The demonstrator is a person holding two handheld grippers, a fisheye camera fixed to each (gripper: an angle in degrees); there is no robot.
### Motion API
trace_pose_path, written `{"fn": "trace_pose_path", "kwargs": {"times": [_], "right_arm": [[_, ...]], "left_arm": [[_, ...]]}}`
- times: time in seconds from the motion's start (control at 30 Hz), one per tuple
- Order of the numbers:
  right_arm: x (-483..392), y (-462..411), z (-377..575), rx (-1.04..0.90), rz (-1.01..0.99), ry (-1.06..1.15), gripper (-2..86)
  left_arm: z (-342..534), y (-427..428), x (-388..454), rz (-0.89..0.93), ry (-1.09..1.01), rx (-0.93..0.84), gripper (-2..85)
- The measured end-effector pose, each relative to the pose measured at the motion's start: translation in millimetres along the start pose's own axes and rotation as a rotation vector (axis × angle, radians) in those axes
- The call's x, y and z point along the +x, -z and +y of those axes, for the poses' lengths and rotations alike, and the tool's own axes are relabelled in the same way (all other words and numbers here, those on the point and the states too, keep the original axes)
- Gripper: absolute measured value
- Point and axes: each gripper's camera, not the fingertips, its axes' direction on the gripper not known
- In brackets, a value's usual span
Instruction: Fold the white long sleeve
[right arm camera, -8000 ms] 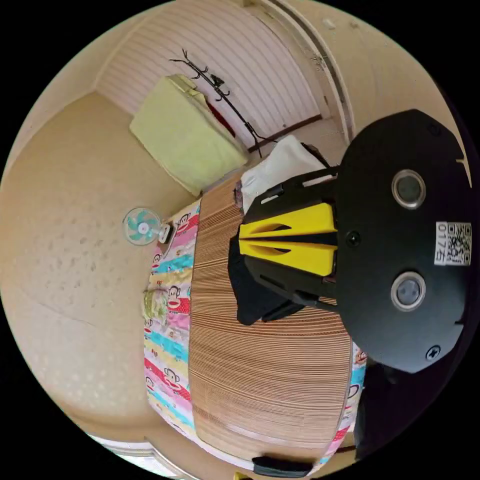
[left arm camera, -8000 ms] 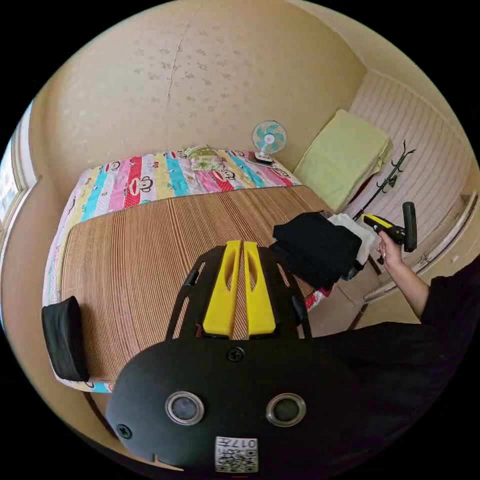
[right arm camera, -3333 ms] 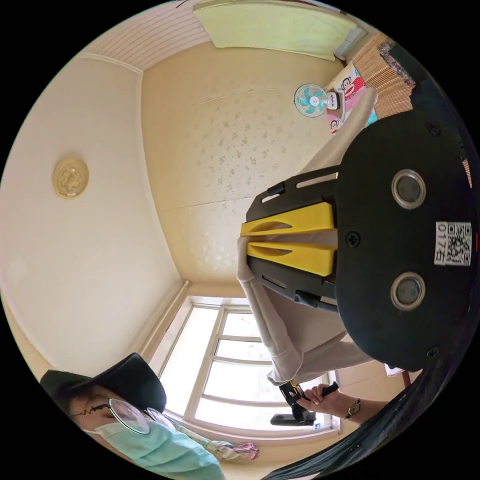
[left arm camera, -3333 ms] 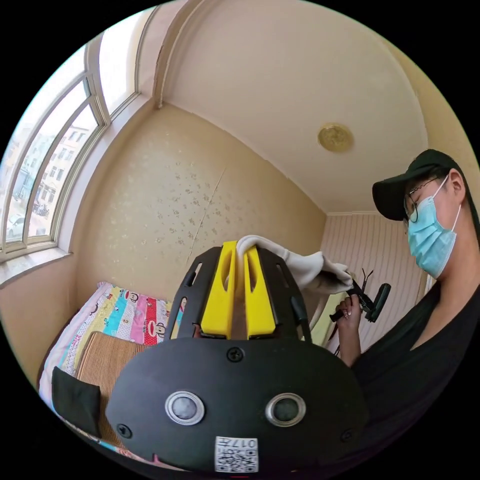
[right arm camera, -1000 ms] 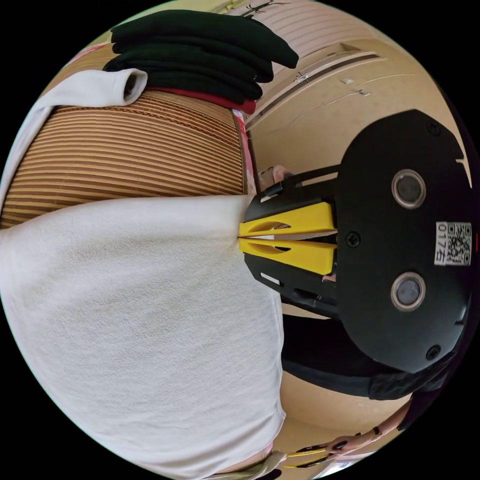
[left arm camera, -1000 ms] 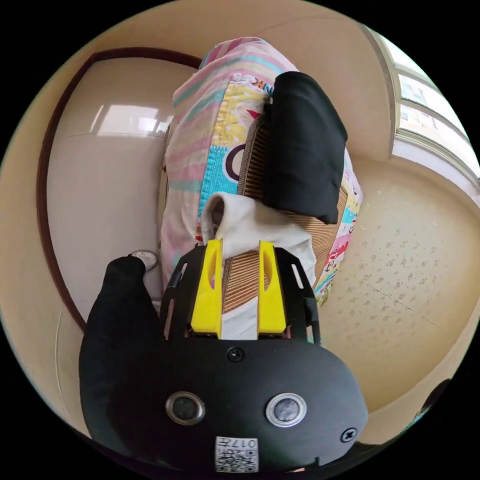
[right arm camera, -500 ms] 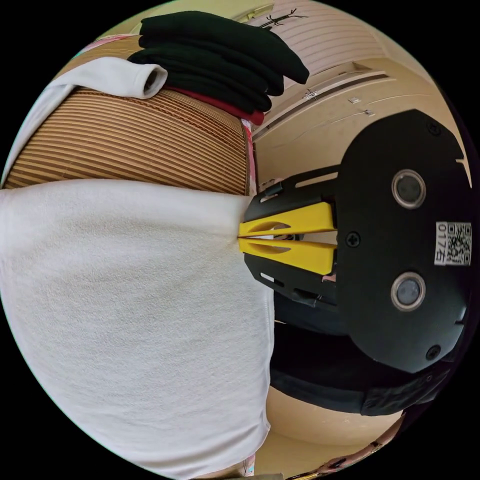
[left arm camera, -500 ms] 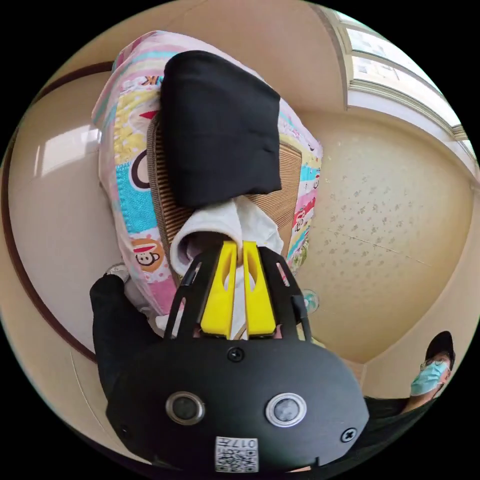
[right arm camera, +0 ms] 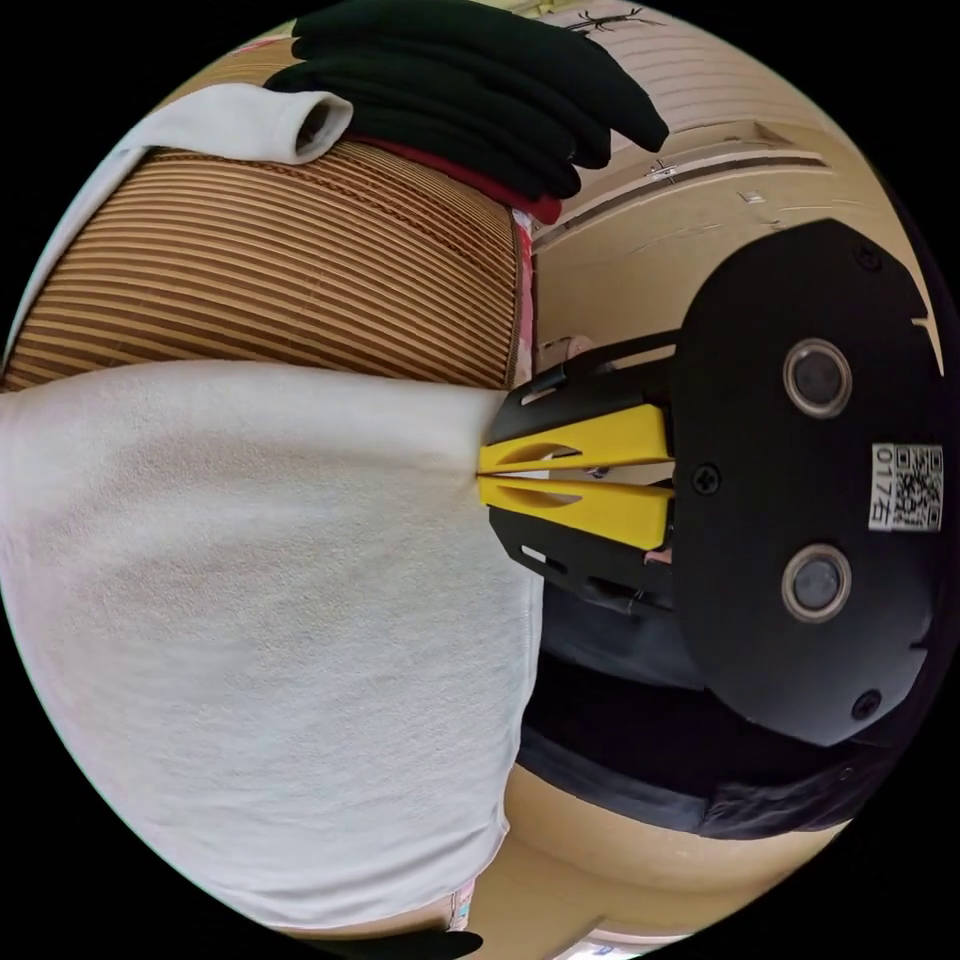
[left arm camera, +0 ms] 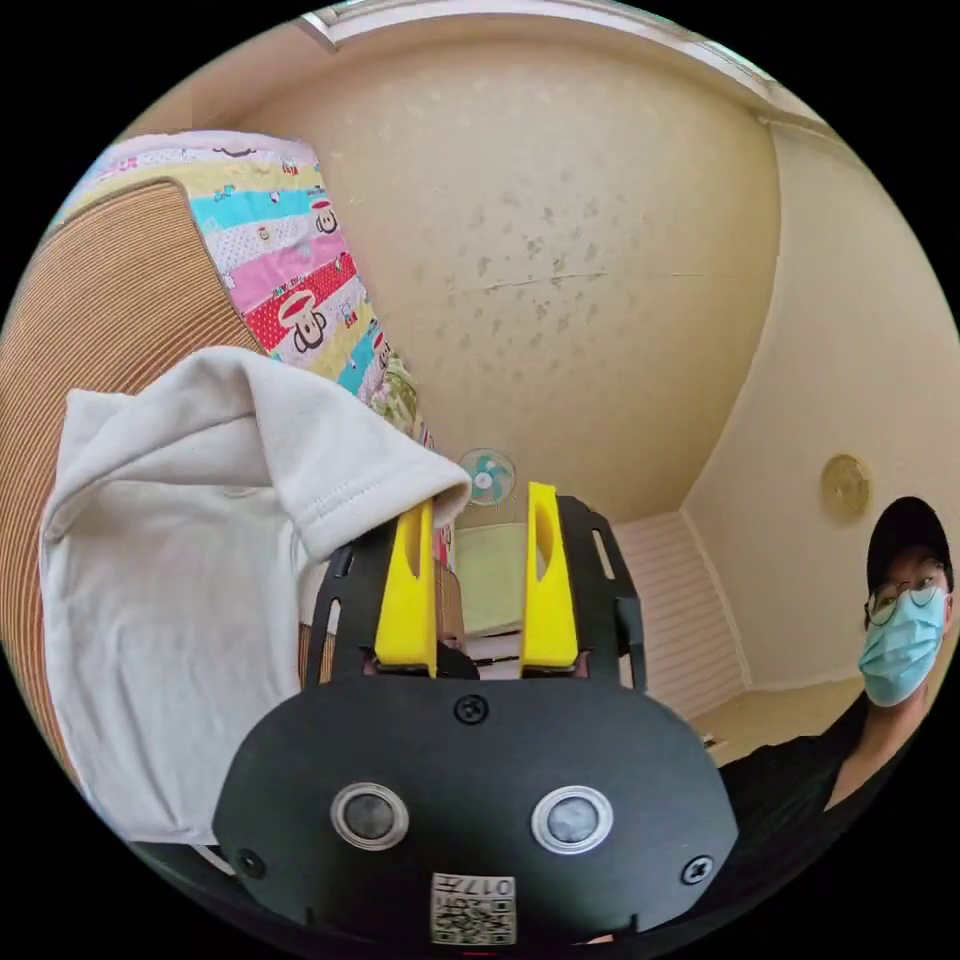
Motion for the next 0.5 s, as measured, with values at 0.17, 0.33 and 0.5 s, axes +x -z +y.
{"fn": "trace_pose_path", "kwargs": {"times": [0.17, 0.33, 0.5], "right_arm": [[36.1, -3.5, 23.3, 0.028, -0.192, 0.083, 0.5], [115.6, -5.6, 51.5, 0.100, -0.518, -0.028, 1.5], [158.0, 42.4, 67.5, 0.361, -0.699, -0.017, 6.7]], "left_arm": [[136.5, -131.8, -67.8, -0.085, 0.123, -0.340, 13.7], [220.3, -116.2, -122.5, -0.240, 0.216, -0.476, 12.4], [219.5, -63.1, -172.0, -0.433, 0.308, -0.387, 12.2]]}}
